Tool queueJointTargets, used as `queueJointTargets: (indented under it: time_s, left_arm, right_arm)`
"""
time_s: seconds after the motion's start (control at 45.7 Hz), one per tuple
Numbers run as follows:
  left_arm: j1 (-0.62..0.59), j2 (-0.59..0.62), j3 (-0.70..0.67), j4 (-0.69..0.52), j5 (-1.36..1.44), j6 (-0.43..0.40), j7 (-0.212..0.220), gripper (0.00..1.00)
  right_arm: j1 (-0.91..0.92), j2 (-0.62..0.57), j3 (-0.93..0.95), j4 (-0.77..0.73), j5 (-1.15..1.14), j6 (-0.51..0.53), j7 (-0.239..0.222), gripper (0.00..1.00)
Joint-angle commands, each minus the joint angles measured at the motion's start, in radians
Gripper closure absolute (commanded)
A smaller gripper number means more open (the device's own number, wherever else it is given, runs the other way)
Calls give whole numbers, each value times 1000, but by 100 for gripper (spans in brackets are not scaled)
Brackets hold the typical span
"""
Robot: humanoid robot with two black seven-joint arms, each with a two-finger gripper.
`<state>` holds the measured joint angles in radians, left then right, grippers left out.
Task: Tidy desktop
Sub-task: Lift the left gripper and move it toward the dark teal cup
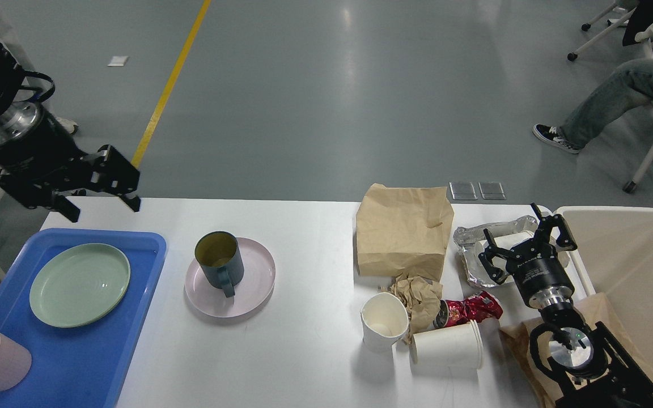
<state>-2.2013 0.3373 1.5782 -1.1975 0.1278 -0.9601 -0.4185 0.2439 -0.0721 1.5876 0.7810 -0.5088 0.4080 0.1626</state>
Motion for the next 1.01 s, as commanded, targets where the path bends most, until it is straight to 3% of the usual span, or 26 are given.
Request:
queueJointTargets:
  time_s: [0.0,0.109,0.263,0.744,0.897,0.985]
  left_arm:
    - [-152,-72,22,-163,-99,23,3,4]
    - [-250,-81,17,-277,-117,55,9,4]
    - [-291,-98,10,-372,-119,98,46,4]
    - [-268,-113,20,-378,-132,129,38,4]
    - [-186,-116,52,-356,-192,225,58,4]
    - [-114,-118,95,-326,-273,238,81,6]
  right_arm:
    - [0,0,0,0,0,-1,0,0]
    - [0,0,0,0,1,-1,0,0]
    - [0,0,0,0,0,-1,0,0]
    - [2,0,0,0,0,-1,0,0]
    - [0,0,0,0,0,-1,0,0]
    - [0,0,0,0,1,0,0,0]
